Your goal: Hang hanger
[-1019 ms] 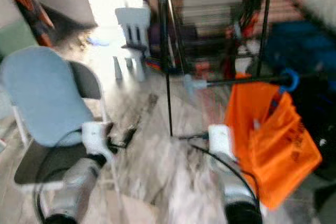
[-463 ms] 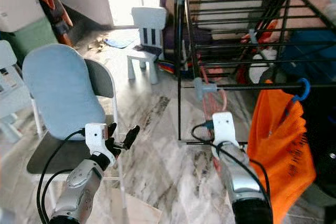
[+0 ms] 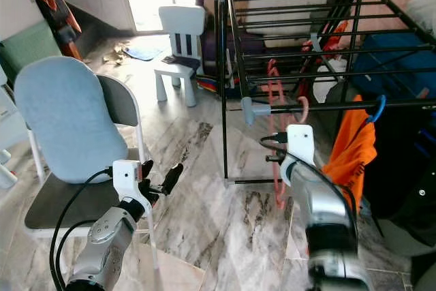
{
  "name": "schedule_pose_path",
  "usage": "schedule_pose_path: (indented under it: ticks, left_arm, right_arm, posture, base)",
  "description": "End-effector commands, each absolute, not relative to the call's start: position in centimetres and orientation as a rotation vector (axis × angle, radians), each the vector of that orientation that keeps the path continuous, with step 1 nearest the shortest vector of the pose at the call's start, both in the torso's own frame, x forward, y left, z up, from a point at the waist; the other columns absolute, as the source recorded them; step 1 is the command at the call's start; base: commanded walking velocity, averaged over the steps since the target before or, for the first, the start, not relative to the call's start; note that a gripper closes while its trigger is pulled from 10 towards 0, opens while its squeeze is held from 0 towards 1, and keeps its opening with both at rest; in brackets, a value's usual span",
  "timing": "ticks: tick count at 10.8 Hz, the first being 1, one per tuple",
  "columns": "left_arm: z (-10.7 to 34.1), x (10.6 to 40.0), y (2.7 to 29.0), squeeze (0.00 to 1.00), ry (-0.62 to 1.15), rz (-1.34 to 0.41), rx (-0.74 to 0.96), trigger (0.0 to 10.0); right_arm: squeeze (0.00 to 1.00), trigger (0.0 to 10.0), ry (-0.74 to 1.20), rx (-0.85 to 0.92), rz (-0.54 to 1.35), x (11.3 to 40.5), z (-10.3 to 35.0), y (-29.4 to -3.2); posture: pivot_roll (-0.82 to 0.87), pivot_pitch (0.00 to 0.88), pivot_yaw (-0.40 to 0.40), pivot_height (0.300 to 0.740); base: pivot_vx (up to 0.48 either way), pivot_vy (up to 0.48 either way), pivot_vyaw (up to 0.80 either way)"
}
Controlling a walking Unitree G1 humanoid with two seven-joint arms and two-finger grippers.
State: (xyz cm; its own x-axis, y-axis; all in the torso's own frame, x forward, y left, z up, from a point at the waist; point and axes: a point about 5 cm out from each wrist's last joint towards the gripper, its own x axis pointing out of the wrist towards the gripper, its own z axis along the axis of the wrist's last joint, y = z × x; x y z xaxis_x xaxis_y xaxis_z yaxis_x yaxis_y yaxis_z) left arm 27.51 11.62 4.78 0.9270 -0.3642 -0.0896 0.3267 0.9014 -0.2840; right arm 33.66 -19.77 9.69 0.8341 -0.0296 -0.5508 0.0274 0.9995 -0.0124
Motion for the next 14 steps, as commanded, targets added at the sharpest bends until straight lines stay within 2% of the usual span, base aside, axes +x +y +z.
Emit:
schedule_pose_path:
  ticks: [1,5,9,10,12,14]
  left_arm:
    - [4.6,27.6,11.8,0.00,0.159,-0.350,-0.256,10.0]
    - [4.0,27.3,11.7,0.00,0.193,-0.329,-0.253,10.0]
    - [3.7,27.1,12.0,0.00,0.215,-0.297,-0.260,10.0]
    - [3.7,27.0,12.1,0.00,0.220,-0.298,-0.259,10.0]
    - [3.6,27.1,12.3,0.00,0.232,-0.298,-0.251,10.0]
    - [3.6,27.2,12.3,0.00,0.237,-0.299,-0.246,10.0]
  right_arm:
    - [0.00,10.0,0.603,0.012,-0.010,34.2,10.2,-19.6]
    - [0.00,10.0,0.703,0.056,0.034,35.4,9.1,-19.1]
    - [0.00,10.0,0.750,0.076,0.038,35.3,7.7,-19.1]
    - [1.00,10.0,0.758,0.093,0.026,34.9,7.1,-19.5]
    - [1.00,10.0,0.764,0.061,-0.014,34.2,6.1,-20.4]
    - [1.00,10.0,0.690,-0.044,-0.043,34.3,6.3,-21.2]
  posture:
    - [-0.21,0.000,0.041,0.740]
    - [-0.20,0.000,0.015,0.740]
    - [-0.19,0.000,0.007,0.740]
    - [-0.19,0.000,0.014,0.740]
    - [-0.19,0.000,0.026,0.740]
    - [-0.19,0.000,0.035,0.740]
  base:
    - [0.000,0.000,0.00]
    - [0.000,0.000,0.00]
    - [0.000,0.000,0.00]
    - [0.000,0.000,0.00]
    - [0.000,0.000,0.00]
    - [0.000,0.000,0.00]
